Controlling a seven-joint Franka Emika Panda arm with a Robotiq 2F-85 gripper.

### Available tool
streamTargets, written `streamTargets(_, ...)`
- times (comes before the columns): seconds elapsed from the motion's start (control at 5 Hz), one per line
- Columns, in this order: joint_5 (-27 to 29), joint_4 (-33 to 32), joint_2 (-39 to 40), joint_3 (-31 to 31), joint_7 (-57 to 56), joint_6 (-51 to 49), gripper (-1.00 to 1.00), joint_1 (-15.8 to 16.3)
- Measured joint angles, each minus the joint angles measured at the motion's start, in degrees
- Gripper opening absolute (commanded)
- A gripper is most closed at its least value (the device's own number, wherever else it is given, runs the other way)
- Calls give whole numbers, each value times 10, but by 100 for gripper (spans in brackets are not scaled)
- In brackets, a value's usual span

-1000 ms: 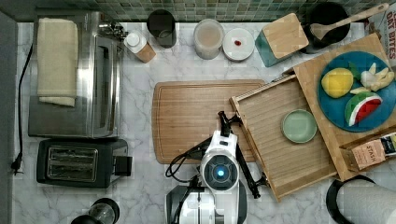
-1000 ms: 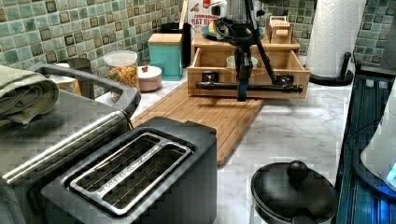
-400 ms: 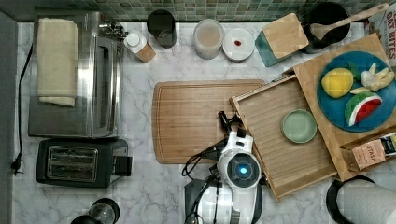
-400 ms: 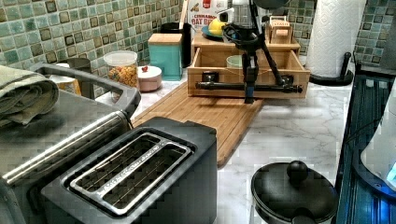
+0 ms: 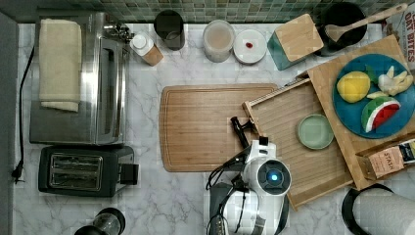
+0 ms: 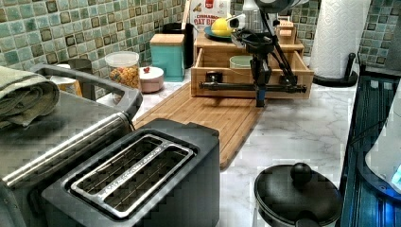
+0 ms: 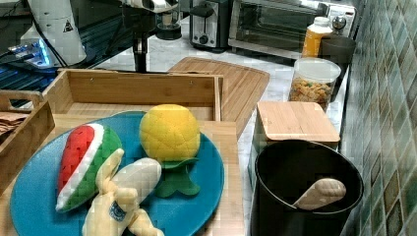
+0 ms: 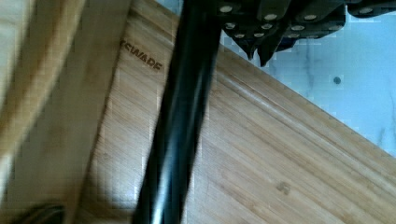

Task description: Close the drawer.

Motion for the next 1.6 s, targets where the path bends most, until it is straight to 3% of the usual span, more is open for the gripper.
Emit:
streamTargets(0.2,40,11,28,-8,-11,20,-100,1)
streamTargets(0.8,21,75,48,-17,-49,-43,-100,-32)
streamTargets(1.2,118,138,102,-36,-120,-17,-100,-61)
streamTargets(1.6,130,201,142,-49,-214,-51,-100,-87)
